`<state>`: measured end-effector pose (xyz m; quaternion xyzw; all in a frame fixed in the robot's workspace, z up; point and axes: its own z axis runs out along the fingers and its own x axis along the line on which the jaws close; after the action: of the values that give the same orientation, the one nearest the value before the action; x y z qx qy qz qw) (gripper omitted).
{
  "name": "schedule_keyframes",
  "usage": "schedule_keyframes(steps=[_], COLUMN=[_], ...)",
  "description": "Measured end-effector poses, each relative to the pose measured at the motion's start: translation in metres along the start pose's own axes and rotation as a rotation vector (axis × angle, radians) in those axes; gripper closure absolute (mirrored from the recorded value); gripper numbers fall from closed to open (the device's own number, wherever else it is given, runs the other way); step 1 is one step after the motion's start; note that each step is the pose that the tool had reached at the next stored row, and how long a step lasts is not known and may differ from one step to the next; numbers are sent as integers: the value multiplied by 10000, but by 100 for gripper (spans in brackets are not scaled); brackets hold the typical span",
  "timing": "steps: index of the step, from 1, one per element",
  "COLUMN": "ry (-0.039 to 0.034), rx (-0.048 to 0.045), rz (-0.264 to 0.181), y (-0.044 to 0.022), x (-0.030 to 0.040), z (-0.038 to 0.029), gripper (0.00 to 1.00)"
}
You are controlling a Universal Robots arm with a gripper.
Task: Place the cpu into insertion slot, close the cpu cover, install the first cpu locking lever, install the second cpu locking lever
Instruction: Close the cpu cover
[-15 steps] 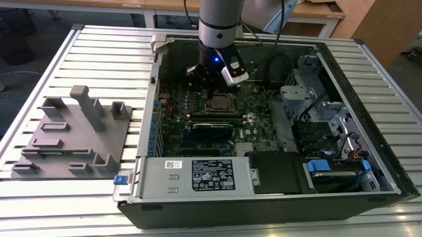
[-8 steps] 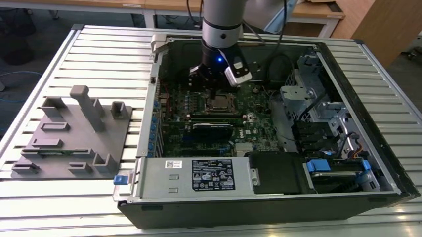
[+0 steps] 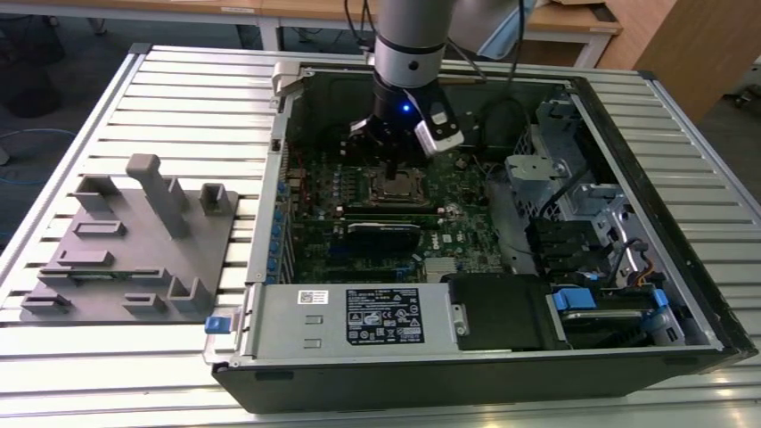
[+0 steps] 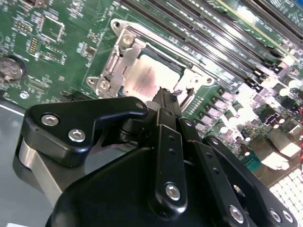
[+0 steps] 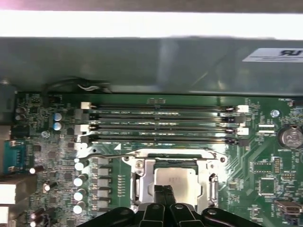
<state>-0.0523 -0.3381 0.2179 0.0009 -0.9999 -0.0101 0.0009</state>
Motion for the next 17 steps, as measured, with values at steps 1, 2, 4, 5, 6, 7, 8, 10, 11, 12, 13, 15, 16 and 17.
schedule_keyframes(steps=[1, 2, 4, 5, 6, 7, 8, 10, 11, 12, 13, 15, 16, 17], ry=[0, 0, 0, 0, 0, 0, 0, 0, 0, 0, 0, 0, 0, 0], rx=[0, 0, 1, 1, 0, 0, 0, 0, 0, 0, -1, 0, 0, 0], rz=[0, 0, 0, 0, 0, 0, 0, 0, 0, 0, 1, 1, -1, 0], y=[0, 1, 1, 1, 2, 3, 4, 6, 6, 6, 6, 5, 0, -6], x=[-15, -29, -54, -63, -71, -79, -89, -108, -115, -116, -116, -117, -117, -117], z=[0, 0, 0, 0, 1, 0, 1, 0, 1, 1, 1, 0, 0, 0], gripper=[90, 90, 90, 90, 90, 90, 90, 90, 90, 90, 90, 90, 90, 90])
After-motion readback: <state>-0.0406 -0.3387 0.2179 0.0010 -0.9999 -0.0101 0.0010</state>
